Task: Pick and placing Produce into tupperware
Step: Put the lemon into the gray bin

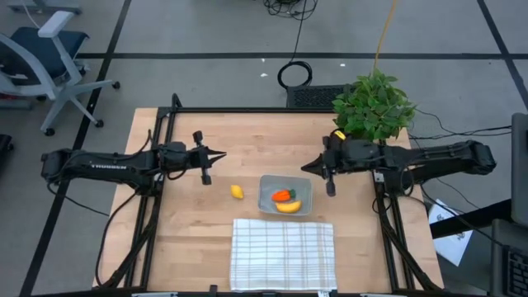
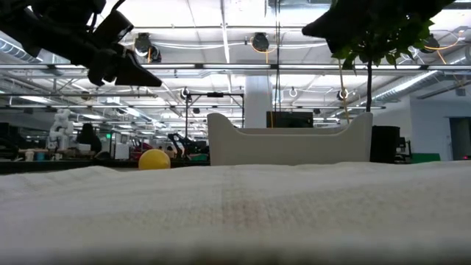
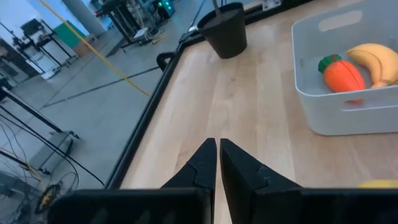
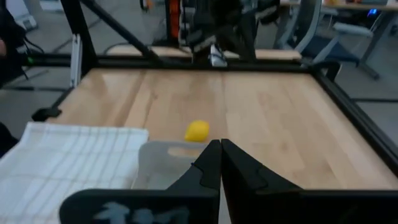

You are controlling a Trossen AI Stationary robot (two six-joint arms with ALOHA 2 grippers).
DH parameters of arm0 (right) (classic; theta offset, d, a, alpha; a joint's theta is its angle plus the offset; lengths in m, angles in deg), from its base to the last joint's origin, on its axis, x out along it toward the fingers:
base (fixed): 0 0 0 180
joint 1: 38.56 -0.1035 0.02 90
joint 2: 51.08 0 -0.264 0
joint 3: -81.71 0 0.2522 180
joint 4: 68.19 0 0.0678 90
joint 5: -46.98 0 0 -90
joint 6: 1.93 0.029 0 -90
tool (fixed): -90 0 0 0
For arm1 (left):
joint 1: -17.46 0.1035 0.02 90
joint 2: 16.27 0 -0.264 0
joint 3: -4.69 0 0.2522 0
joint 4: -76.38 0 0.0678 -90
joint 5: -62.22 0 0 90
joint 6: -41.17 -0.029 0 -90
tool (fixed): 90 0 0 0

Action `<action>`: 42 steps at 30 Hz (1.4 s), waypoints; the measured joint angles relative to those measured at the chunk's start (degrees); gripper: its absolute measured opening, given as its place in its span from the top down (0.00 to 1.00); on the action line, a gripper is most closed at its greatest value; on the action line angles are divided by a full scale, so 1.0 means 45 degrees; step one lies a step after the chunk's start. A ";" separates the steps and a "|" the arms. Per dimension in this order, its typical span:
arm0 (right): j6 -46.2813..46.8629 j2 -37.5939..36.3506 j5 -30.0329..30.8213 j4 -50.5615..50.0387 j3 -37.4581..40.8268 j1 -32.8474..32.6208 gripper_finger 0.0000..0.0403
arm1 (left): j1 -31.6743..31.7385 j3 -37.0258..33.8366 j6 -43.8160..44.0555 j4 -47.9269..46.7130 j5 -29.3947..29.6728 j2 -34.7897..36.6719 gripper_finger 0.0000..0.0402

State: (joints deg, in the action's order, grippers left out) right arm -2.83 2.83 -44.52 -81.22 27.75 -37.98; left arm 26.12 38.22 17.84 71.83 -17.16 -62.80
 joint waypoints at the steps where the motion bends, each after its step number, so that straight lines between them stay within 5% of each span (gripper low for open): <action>1: 0.0053 -0.0150 0.0000 0.0182 0.0110 0.0000 1.00 | -0.0003 0.0000 -0.0035 -0.0039 -0.0012 0.0110 0.94; 13: 0.0420 -0.2478 0.0044 0.2246 0.2352 0.0019 1.00 | -0.0217 0.0000 0.0626 -0.1345 -0.1135 0.2970 0.94; 27: 0.0810 -0.3059 0.0049 0.3212 0.3301 0.0013 1.00 | -0.0217 0.0000 0.0697 -0.1356 -0.1911 0.3195 0.94; 34: 0.0600 -0.3906 0.0059 0.3087 0.3488 -0.0621 1.00 | -0.0213 -0.0016 0.0687 -0.2513 -0.1931 0.4405 0.94; 42: 0.0848 -0.4321 0.0840 0.5450 0.5500 -0.1102 1.00 | 0.0021 -0.1531 0.0977 -0.1867 -0.1146 0.6308 0.94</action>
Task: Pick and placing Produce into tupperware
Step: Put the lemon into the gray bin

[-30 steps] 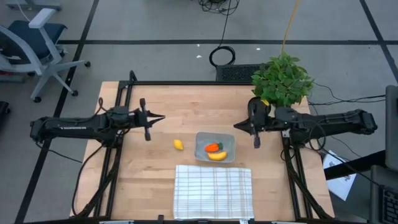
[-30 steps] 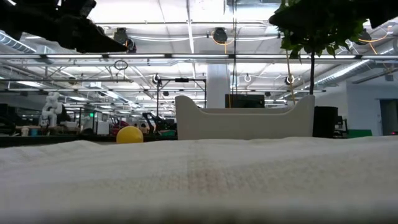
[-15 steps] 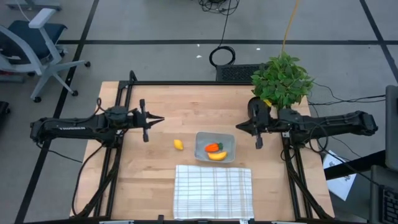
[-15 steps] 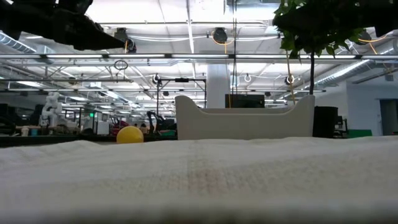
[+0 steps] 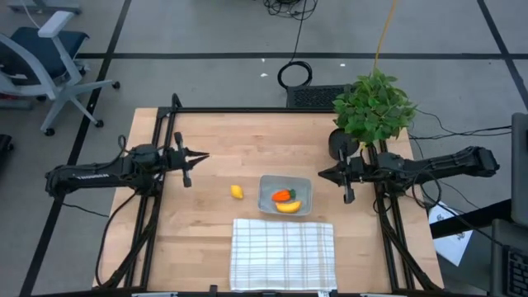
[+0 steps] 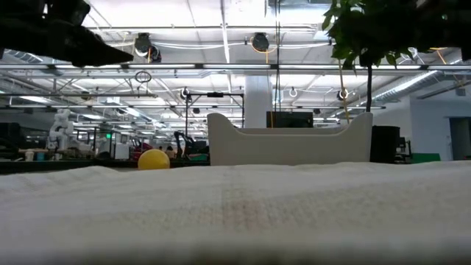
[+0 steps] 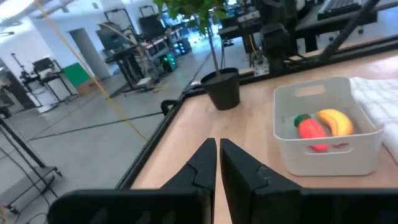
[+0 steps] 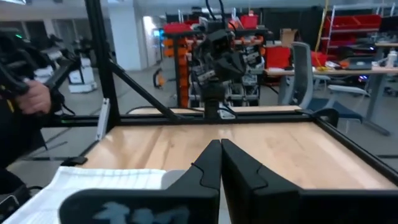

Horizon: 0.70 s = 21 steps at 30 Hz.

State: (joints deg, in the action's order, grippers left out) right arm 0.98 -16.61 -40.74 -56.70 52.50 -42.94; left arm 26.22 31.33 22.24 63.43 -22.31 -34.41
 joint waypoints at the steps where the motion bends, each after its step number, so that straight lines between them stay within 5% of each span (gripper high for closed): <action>1: 0.0034 -0.0019 -0.0006 0.0378 0.0240 -0.0010 1.00 | 0.0041 -0.0127 0.0007 0.0113 0.0002 0.0181 0.94; 21: -0.1008 -0.1614 0.0159 0.3535 0.3116 0.0009 1.00 | 0.0146 0.0127 0.0153 -0.1685 -0.0989 0.1449 0.94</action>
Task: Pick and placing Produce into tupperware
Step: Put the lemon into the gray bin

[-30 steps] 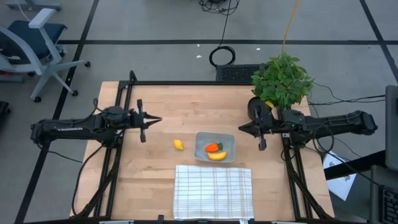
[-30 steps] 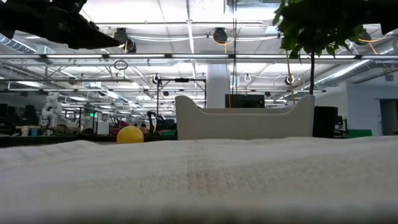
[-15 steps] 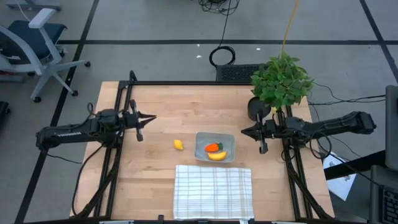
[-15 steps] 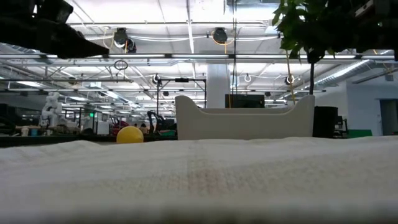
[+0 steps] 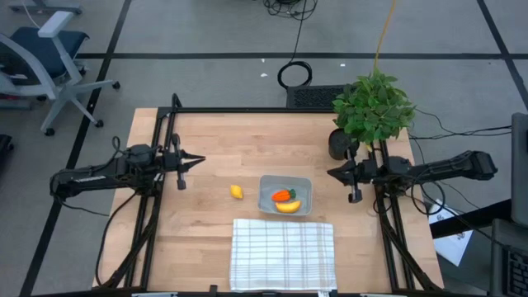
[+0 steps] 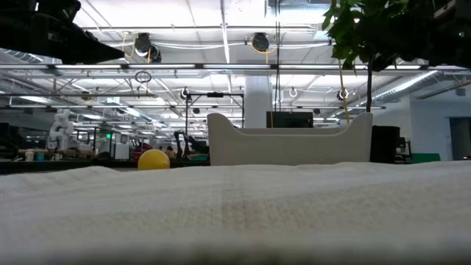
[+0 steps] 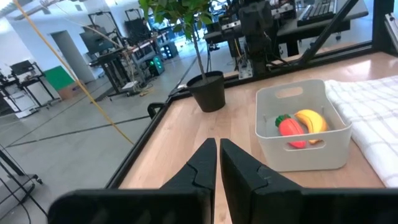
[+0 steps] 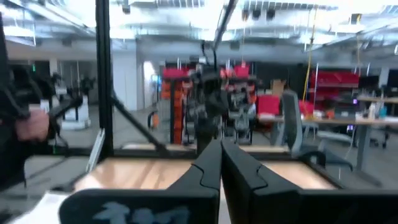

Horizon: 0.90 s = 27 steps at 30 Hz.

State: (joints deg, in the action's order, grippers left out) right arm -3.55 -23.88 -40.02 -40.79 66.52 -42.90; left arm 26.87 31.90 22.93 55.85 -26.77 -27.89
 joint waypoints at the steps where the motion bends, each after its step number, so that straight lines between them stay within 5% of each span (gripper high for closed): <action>1: 0.0038 0.0002 -0.0004 -0.0035 0.0034 0.0000 1.00 | 0.0000 0.0000 0.0000 0.0022 -0.0004 0.0004 0.94; 18: -0.0134 -0.0371 -0.0001 -0.0696 0.0081 0.0000 1.00 | 0.0000 0.0000 -0.0010 -0.0151 0.0078 0.0004 0.94; 27: -0.0171 -0.0376 0.0101 -0.0852 0.0096 0.0030 1.00 | 0.0000 0.0000 -0.0219 -0.0165 0.1161 0.0000 0.94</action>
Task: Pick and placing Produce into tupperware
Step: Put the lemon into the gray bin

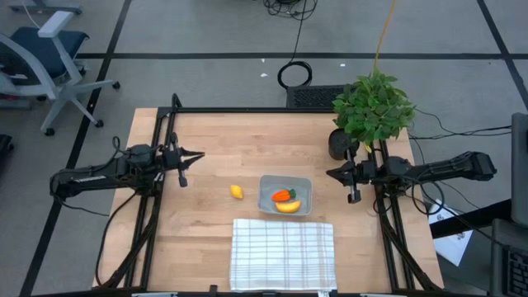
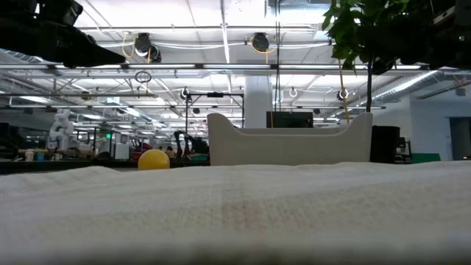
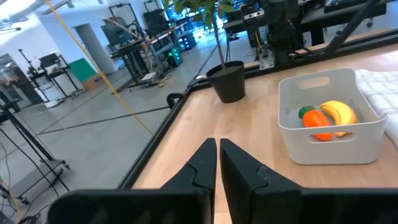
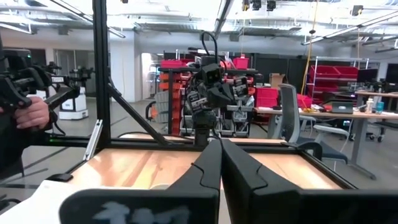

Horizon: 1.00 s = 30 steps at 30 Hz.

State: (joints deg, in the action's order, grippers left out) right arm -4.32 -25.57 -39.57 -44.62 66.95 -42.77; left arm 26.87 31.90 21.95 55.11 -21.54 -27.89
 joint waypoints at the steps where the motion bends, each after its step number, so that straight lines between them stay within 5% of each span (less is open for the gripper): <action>1: 0.0000 0.0000 0.0013 -0.0019 0.0000 0.0032 1.00 | 0.0000 0.0000 -0.0027 0.0000 -0.0022 0.0005 0.94; 15: -0.0003 -0.0005 -0.0086 -0.0161 0.0010 0.0189 1.00 | -0.0004 0.0000 0.0369 0.1107 0.0205 -0.0414 0.94; 20: -0.0005 -0.0005 -0.0091 -0.0156 0.0010 0.0189 1.00 | 0.0049 0.0103 0.0972 0.3362 0.0442 -0.1643 0.94; 30: 0.0029 0.0015 -0.0100 -0.0166 0.0010 0.0189 1.00 | 0.0906 0.2724 0.0597 0.2603 0.0048 -0.5469 0.94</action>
State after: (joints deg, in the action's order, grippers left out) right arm -4.19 -25.50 -40.02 -45.37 67.00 -41.92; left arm 30.95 44.16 24.63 66.82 -21.33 -52.50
